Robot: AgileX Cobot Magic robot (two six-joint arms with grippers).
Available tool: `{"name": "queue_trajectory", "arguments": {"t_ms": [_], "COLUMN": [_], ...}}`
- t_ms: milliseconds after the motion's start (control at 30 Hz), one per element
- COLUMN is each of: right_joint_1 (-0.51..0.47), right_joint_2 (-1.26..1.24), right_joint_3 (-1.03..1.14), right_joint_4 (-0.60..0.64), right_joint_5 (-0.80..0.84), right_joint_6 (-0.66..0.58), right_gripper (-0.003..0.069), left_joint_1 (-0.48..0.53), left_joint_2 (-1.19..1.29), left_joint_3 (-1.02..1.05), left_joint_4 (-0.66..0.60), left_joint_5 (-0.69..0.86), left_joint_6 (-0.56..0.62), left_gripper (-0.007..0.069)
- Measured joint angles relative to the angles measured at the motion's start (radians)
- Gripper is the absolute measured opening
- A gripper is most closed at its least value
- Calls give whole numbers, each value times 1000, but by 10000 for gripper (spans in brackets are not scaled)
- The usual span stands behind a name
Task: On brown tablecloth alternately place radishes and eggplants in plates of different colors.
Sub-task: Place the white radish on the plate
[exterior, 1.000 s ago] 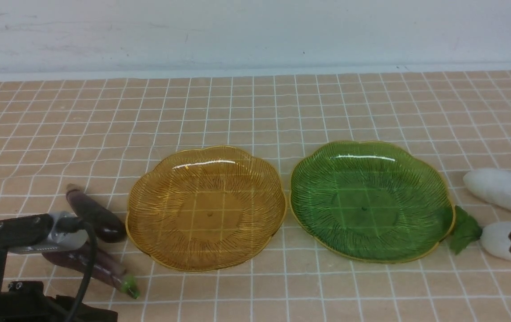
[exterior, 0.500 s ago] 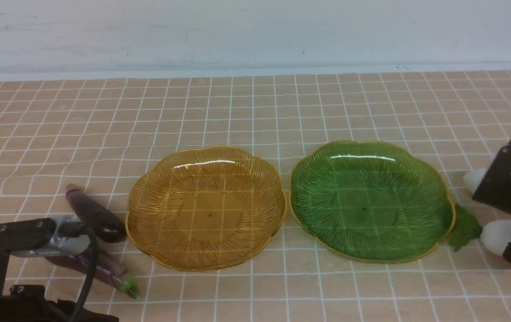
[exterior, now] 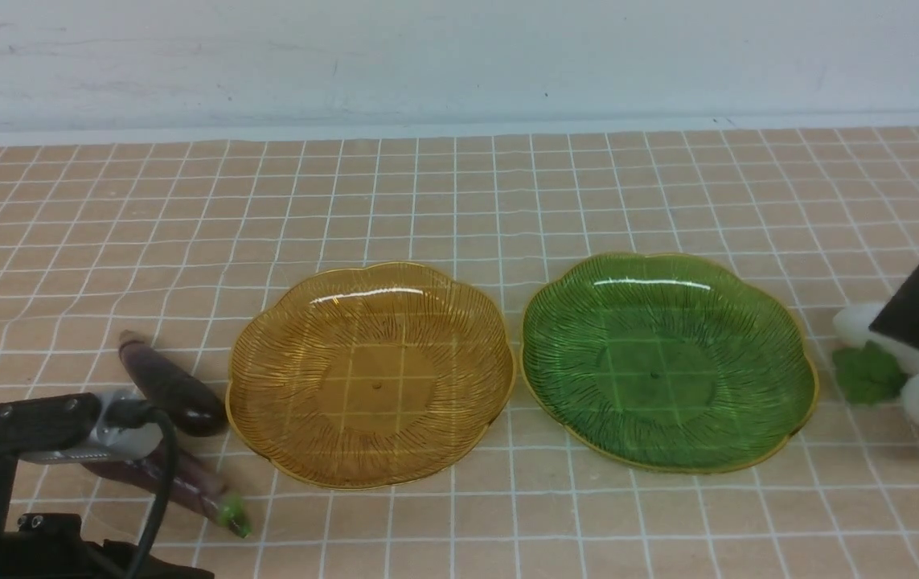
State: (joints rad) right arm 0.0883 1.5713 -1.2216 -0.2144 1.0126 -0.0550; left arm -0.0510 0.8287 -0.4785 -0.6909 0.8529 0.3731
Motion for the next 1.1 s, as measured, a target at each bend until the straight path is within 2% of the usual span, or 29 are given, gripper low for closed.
{"name": "queue_trajectory", "arguments": {"t_ms": [67,167,267,567,633,767,900,967,1033,1100], "right_joint_1": [16,59,120,182,184,185,185,175,156,124], "right_joint_2": [-6,19,93,254,269,274,274,274,274,274], "right_joint_3": [-44,-59,-60,-60,-60,-65,-98,-128,-155,-191], "right_joint_4": [199,393,471,511,512,486,382,318,266,199], "right_joint_5": [3,-25,-91,-183,-188,-192,-162,-120,-78,-25], "right_joint_6": [-30,-117,-168,-179,-179,-179,-168,-135,-100,-63], "right_gripper": [481,481,481,486,519,645,682,671,631,547], "left_joint_1": [0,0,0,0,0,0,0,0,0,0], "left_joint_2": [0,0,0,0,0,0,0,0,0,0], "left_joint_3": [0,0,0,0,0,0,0,0,0,0], "left_joint_4": [0,0,0,0,0,0,0,0,0,0], "left_joint_5": [-4,-14,-30,-54,-54,-57,-57,-57,-57,-57], "left_joint_6": [3,3,3,3,3,3,3,3,3,3], "left_gripper": [15,18,17,22,30,38,39,39,39,39]}}
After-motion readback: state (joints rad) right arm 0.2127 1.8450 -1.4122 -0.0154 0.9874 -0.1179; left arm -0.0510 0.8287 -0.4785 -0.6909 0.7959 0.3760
